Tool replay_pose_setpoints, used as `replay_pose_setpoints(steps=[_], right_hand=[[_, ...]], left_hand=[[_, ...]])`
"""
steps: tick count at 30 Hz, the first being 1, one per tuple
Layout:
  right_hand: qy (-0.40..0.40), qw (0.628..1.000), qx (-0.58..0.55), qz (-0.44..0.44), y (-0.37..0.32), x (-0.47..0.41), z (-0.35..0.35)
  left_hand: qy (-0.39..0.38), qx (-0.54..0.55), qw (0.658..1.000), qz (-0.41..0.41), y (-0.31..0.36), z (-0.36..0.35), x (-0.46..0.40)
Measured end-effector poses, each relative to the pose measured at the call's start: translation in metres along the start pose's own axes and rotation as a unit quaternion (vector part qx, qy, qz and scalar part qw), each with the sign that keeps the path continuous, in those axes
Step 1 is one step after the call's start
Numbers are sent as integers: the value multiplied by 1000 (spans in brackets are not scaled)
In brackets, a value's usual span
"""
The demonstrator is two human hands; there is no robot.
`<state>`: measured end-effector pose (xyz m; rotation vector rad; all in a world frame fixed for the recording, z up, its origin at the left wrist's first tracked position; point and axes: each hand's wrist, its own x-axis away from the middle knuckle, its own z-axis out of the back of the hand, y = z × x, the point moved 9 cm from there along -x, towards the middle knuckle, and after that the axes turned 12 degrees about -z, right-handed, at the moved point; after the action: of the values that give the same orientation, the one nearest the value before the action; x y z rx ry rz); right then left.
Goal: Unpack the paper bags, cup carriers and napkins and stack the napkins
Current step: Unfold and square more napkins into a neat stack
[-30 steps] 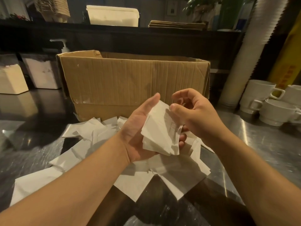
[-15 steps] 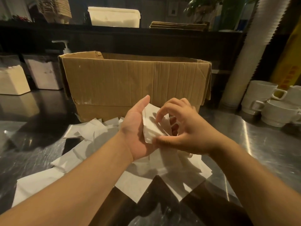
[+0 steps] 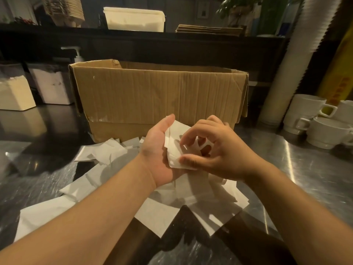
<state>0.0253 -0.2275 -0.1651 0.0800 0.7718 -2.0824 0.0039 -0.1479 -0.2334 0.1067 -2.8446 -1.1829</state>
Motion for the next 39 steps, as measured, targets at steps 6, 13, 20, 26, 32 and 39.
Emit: replay_pose_setpoints(steps=[6,13,20,26,32,39], right_hand=[[9,1000,-8,8,0,-1,3],[72,997,13,30,-3,-2,5],[40,998,29,34,-8,2,1],[67,996,49,42,-7,2,3],[149,986,40,60,-10,6,14],[166,984,34,55,-9,4,19]], left_hand=[[2,2,1000,0,0,0,0],[0,-3,1000,3,0,-1,1],[-10,4,1000,14,-1,-1,2],[-9,8,1000,8,-1,-1,0],[-10,-1,1000,1,-1,-2,0],[3,-2,1000,-16,2,2,-1]])
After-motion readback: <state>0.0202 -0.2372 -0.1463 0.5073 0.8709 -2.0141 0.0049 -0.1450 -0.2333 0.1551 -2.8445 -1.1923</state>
